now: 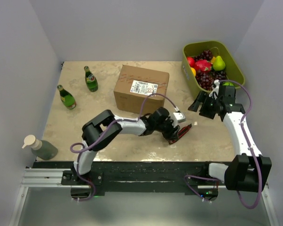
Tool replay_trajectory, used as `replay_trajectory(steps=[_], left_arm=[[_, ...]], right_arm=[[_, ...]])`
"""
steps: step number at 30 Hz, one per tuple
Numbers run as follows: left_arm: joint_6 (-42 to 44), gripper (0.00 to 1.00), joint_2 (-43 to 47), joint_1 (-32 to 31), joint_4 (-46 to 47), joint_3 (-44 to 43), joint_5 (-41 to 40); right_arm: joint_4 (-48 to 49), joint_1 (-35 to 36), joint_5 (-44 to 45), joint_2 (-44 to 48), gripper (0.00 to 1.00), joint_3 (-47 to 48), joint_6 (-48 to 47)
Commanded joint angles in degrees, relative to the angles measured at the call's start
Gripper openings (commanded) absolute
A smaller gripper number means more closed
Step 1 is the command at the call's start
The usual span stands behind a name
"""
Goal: Unpack the express box
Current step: Adjust the knife at the center of the board.
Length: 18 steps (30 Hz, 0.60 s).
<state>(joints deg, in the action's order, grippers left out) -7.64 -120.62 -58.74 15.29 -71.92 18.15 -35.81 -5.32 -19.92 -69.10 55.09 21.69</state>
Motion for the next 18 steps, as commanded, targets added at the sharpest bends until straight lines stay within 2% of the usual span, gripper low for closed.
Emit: replay_trajectory(steps=[1,2,3,4,5,6,7,8,9,10,11,13,14,15,16,17,18], left_arm=[[6.15,0.0,5.91,10.21,-1.49,4.24,29.25],[5.62,0.0,6.88,11.79,-2.1,3.81,38.97],[5.53,0.0,6.89,14.07,-7.06,0.85,42.72],[6.23,0.0,6.54,15.05,-10.77,-1.18,46.41],[7.28,0.0,4.97,15.84,-14.9,-3.29,53.67],[11.99,0.0,4.17,16.72,-25.9,-7.4,56.18],[16.04,0.0,3.38,16.9,-32.1,-9.53,57.68],[21.12,0.0,1.89,16.9,-38.86,-11.73,58.65],[31.18,0.0,1.36,16.82,-49.11,-14.8,58.75],[34.06,0.0,1.0,16.73,-51.65,-15.52,58.67],[35.22,0.02,1.0,16.73,-52.72,-15.79,56.66],[36.99,0.21,3.18,16.64,-51.95,-14.05,54.98],[33.86,0.25,4.67,16.47,-49.5,-10.38,51.58],[30.7,0.3,6.52,16.29,-40.52,-7.56,49.46],[27.8,0.41,8.62,16.29,-35.55,-4.57,47.43],[22.02,0.46,12.56,16.2,-30.63,0.76,42.63],[19.88,0.49,14.25,15.68,-24.06,2.64,39.54]], right_arm=[[-0.04,-0.04,-10.37,2.73,0.73,5.28,-13.05],[-2.05,-0.04,-13.88,3.44,0.69,6.07,-21.26],[-2.76,-0.04,-20.88,4.93,0.69,6.86,-26.82],[-6.86,-0.04,-23.56,6.33,0.69,7.13,-32.79],[-10.9,-0.04,-26.11,9.74,0.69,7.66,-51.04],[-14.77,-0.04,-28.74,11.6,0.7,7.4,-60.79],[-20.64,0.05,-28.42,13.62,0.71,6.44,-76.81],[-23.48,0.14,-27.63,17.38,0.72,5.3,-84.02],[-26.56,0.22,-26.76,18.81,0.73,2.77,-90.97],[-29.11,0.4,-25.09,20.22,0.73,1.35,-96.95],[-32.71,0.66,-24.38,21.19,0.73,-0.14,-106.06],[-34.67,1.01,-23.15,24.27,0.73,-5.06,-115.94],[-34.24,1.1,-22.88,25.06,0.74,-6.91,-118.52],[-33.89,1.28,-22.71,26.98,0.74,-11.02,-121.25],[-33.36,1.28,-22.36,27.87,0.74,-13.23,-124.58],[-30.75,1.37,-21.83,29.1,0.73,-15.43,-129.66],[-29.24,1.37,-21.83,29.89,0.73,-19.11,-131.71]])
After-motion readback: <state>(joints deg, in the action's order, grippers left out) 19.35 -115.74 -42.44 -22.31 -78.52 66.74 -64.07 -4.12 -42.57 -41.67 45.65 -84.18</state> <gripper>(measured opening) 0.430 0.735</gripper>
